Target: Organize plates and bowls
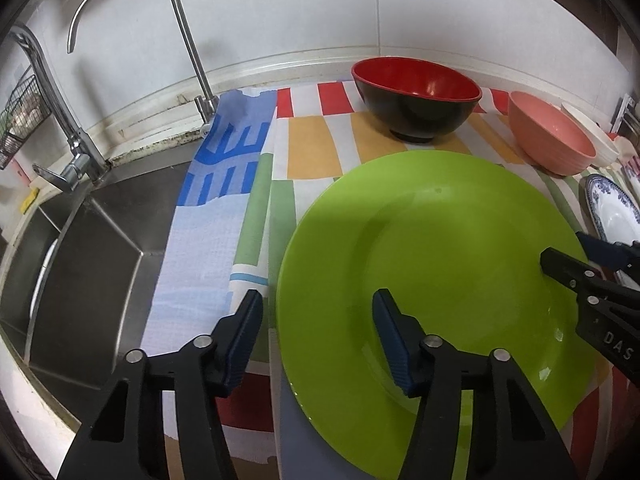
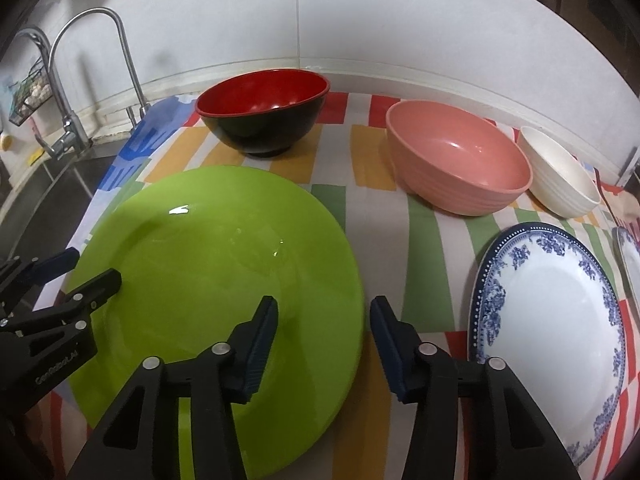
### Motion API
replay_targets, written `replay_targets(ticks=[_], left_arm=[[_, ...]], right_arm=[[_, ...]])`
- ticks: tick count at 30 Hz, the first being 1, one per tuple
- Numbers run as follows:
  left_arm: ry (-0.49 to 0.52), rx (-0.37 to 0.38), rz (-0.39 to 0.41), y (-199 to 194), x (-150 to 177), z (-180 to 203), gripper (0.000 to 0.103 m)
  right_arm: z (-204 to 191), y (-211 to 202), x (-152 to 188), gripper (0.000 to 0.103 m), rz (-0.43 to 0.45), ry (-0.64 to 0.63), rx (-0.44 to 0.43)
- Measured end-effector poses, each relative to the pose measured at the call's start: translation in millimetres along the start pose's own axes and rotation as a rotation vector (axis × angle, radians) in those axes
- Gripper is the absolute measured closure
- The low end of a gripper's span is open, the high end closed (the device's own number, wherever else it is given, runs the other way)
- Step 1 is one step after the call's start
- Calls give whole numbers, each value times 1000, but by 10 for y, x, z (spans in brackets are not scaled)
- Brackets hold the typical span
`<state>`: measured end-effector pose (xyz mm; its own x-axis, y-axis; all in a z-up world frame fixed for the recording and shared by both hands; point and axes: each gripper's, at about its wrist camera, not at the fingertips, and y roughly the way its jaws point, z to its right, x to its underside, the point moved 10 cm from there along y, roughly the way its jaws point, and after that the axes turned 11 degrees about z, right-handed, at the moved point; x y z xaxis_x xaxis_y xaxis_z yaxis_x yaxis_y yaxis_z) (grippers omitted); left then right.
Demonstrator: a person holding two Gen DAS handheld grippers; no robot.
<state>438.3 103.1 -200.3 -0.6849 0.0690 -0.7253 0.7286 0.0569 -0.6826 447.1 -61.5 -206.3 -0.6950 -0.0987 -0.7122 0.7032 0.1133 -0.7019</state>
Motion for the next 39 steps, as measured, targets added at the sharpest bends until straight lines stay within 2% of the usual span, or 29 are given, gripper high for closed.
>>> replay_targets(ticks=[3,8,16,24,33,39], left_arm=[[-8,13,4,1,-4,21,55],[-20,-7,4,4,-15,6,60],[-39,-22,3,-136,-1,-50,61],[-61,-41,23,-483,39,-118,61],[-75,-72,38,-947,214,-144,61],[-83,-86,6,-1098,427,-126,61]], right_arm=[[17,5,7,61,-3,12,2],[36,0,-10,63,-6,35,13],[6,-139,-78,66,13,41,20],[-84,-429,-126,67,27,47,0],[-167,-797,37,67,13,28,-33],[-210,-927,238,67,-20,16,-57]])
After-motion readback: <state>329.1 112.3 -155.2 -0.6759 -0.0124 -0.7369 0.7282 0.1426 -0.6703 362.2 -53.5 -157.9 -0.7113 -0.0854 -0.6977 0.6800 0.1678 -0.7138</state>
